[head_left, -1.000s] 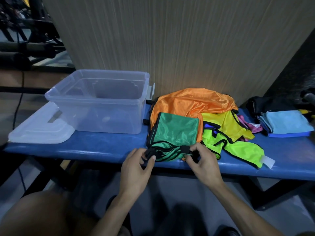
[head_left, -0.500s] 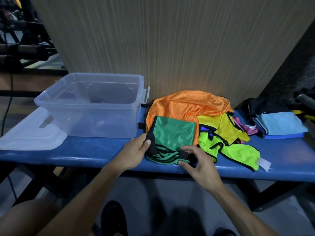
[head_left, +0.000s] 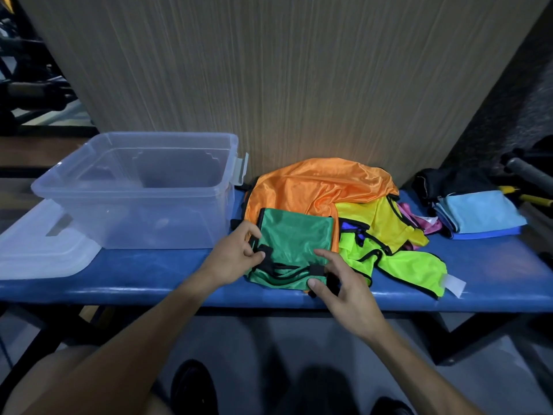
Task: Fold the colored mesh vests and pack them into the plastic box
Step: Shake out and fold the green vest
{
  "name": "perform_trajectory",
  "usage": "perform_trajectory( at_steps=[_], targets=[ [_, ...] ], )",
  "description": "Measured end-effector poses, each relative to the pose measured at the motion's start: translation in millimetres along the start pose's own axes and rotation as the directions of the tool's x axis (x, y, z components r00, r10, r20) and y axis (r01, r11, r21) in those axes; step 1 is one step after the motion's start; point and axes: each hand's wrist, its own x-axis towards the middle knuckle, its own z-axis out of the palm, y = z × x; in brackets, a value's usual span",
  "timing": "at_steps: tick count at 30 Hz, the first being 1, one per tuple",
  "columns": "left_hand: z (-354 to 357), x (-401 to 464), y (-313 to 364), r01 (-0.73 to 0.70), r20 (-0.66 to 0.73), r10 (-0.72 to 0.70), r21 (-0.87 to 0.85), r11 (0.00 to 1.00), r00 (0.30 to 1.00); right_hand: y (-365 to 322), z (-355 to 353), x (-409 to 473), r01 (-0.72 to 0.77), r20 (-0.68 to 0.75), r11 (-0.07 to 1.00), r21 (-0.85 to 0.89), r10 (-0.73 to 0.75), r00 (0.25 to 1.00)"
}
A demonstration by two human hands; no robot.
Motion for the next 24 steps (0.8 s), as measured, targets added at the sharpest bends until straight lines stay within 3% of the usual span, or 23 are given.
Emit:
perform_trajectory(
  at_steps=[5,8,11,15,20,24],
  targets=[
    [7.8,-8.2,-2.5,-0.040,-0.089,0.036,-0.040,0.998,0.995,-4.2,4.0,4.3,-0.011,-0.048,1.000,0.021,0.012,0.999],
    [2.3,-17.5,-9.1,-0.017,0.025,0.019,-0.082,0.996,1.000,-6.9,6.4,5.9,-0.004,-0.089,0.997,0.081,0.011,0.996],
    [1.9,-27.5,-17.1,-0.081,0.132,0.068,0.099,0.992,0.989,-8.6,8.1,8.5,-0.037,-0.119,0.989,0.140,0.054,0.991],
    [10.7,-26.8,-19.4,-0.072,-0.016,0.074,0.098,0.993,0.997,-9.8,9.2,11.2,-0.068,-0.181,0.977,0.204,0.106,0.978],
    [10.7,-27.8,-16.4,-0.061,0.007,0.060,0.062,0.996,0.998,-10.2,-2.8,17.0,-0.113,-0.175,0.945,0.307,0.173,0.969],
    [15.0,-30.4,-13.8,-0.082,-0.081,0.083,0.011,0.997,0.993,-10.6,-10.0,15.8,-0.100,-0.154,0.949,0.300,0.152,0.976]
  ],
)
